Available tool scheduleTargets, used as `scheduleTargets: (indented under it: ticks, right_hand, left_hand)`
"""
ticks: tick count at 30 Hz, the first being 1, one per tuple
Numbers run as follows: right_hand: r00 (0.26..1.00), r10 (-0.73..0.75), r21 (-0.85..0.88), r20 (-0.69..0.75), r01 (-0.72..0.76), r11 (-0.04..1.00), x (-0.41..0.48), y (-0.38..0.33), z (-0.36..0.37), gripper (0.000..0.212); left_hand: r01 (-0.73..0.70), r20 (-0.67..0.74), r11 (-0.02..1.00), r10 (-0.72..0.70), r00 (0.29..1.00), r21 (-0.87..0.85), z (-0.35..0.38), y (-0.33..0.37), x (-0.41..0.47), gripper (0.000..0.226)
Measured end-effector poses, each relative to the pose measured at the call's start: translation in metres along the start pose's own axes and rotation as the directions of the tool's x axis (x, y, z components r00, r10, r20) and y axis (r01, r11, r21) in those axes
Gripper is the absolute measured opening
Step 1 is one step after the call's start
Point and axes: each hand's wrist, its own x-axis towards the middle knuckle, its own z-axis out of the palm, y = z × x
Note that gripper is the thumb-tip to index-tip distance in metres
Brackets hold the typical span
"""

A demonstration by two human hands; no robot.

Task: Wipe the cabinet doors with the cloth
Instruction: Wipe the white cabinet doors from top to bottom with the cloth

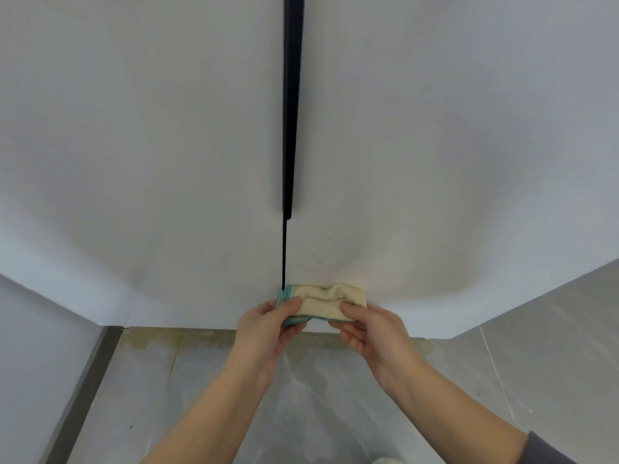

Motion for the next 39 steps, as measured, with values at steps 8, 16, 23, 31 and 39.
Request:
scheduleTargets:
  ticks: [8, 16, 23, 31, 39]
  right_hand:
    - [0.991, -0.130, 0.064, 0.028, 0.128, 0.990, -0.047, -0.042, 0.013, 0.014]
    - [0.971, -0.232, 0.118, 0.057, 0.224, 0.967, -0.084, -0.081, 0.021, 0.014]
    - [0.956, -0.282, 0.159, 0.085, 0.267, 0.951, -0.104, -0.107, 0.028, 0.010]
    - [0.898, -0.406, 0.223, 0.171, 0.366, 0.904, -0.111, -0.113, 0.027, 0.013]
    - [0.863, -0.226, 0.227, 0.451, 0.135, 0.965, -0.088, -0.060, -0.023, 0.052]
  left_hand:
    - [-0.099, 0.069, 0.992, 0.104, 0.992, -0.072, 0.024, 0.039, -0.049, 0.015]
    - [-0.144, 0.130, 0.973, 0.169, 0.977, -0.182, 0.049, 0.067, -0.088, 0.016]
    - [-0.182, 0.157, 0.946, 0.230, 0.961, -0.268, 0.065, 0.084, -0.112, 0.018]
    - [-0.300, 0.233, 0.911, 0.369, 0.900, -0.284, 0.073, 0.090, -0.123, 0.015]
    - [-0.399, 0.350, 0.917, 0.373, 0.859, 0.000, 0.039, 0.043, -0.100, 0.038]
